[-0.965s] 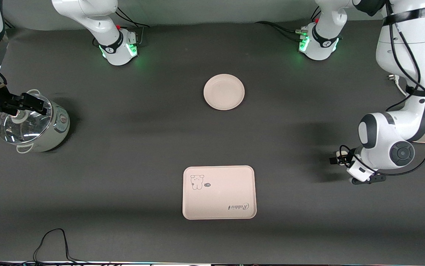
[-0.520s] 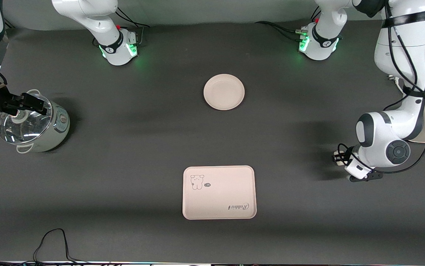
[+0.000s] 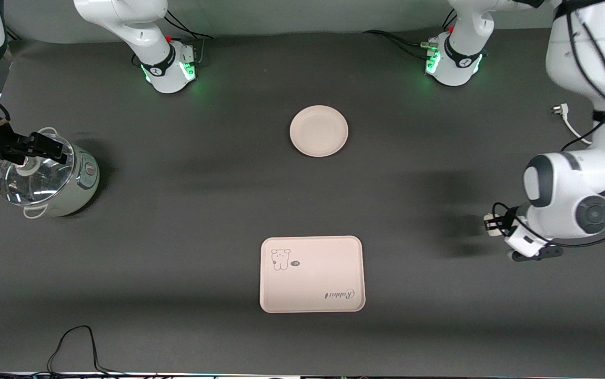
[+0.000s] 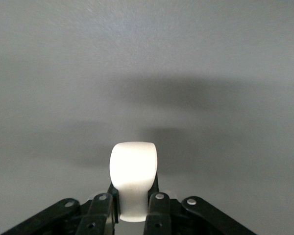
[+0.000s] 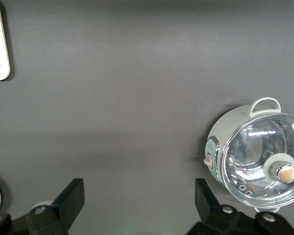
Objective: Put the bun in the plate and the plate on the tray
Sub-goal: 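Lift the bun with the left gripper and carry it over the plate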
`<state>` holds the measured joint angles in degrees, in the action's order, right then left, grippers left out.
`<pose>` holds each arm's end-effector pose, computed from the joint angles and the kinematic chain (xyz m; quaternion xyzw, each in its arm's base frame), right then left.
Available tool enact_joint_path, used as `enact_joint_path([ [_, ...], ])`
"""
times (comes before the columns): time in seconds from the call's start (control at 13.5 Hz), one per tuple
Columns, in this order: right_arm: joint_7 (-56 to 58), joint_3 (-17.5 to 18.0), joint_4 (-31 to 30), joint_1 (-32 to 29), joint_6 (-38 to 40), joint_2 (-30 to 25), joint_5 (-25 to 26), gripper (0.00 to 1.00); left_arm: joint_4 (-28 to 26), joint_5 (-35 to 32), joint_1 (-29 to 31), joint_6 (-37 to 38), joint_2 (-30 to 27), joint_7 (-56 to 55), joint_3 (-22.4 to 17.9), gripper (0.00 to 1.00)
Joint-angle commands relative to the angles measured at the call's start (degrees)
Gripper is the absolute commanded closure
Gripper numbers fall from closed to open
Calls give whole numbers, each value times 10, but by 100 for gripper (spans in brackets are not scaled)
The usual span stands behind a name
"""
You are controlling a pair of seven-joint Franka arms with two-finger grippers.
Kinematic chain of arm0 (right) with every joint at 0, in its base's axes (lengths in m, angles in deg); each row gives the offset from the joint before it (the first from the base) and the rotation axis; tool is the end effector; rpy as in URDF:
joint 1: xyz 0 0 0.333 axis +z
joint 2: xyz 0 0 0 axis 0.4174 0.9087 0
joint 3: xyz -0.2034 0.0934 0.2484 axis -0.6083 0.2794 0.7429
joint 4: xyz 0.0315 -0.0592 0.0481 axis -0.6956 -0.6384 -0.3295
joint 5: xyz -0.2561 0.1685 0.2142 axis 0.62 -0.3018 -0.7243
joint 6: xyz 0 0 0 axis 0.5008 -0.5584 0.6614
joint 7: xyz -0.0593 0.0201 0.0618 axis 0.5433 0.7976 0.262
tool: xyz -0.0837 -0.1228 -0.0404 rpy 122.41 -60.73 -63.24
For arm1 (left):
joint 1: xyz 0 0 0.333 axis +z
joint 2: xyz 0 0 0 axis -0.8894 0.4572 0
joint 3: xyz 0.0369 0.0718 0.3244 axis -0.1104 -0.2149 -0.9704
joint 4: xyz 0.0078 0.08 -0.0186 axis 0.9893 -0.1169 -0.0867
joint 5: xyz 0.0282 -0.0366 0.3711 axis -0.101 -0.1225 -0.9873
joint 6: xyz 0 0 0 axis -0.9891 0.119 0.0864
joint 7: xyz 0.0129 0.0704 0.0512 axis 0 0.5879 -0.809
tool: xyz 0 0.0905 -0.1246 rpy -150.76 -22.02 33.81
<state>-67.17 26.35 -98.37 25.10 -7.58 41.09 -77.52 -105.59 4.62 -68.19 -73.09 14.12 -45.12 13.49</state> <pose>0.5261 -0.0261 0.5559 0.9995 -0.0110 -0.0301 0.0017 0.6227 0.0101 0.2613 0.9929 0.0640 -0.1002 0.0025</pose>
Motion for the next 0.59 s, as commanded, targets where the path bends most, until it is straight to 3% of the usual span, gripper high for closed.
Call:
enact_joint_path([
  [0.0, 12, -2, -6, 3, -1, -9, 7, 0, 58, -39, -3, 104, -41, 7, -7, 75],
  [0.3, 12, -2, -5, 3, -1, -9, 7, 0, 175, -54, -7, 272, -72, 10, -5, 75],
  [0.52, 12, -2, -6, 3, -1, -9, 7, 0, 237, -54, -9, 339, -95, 9, -4, 73],
])
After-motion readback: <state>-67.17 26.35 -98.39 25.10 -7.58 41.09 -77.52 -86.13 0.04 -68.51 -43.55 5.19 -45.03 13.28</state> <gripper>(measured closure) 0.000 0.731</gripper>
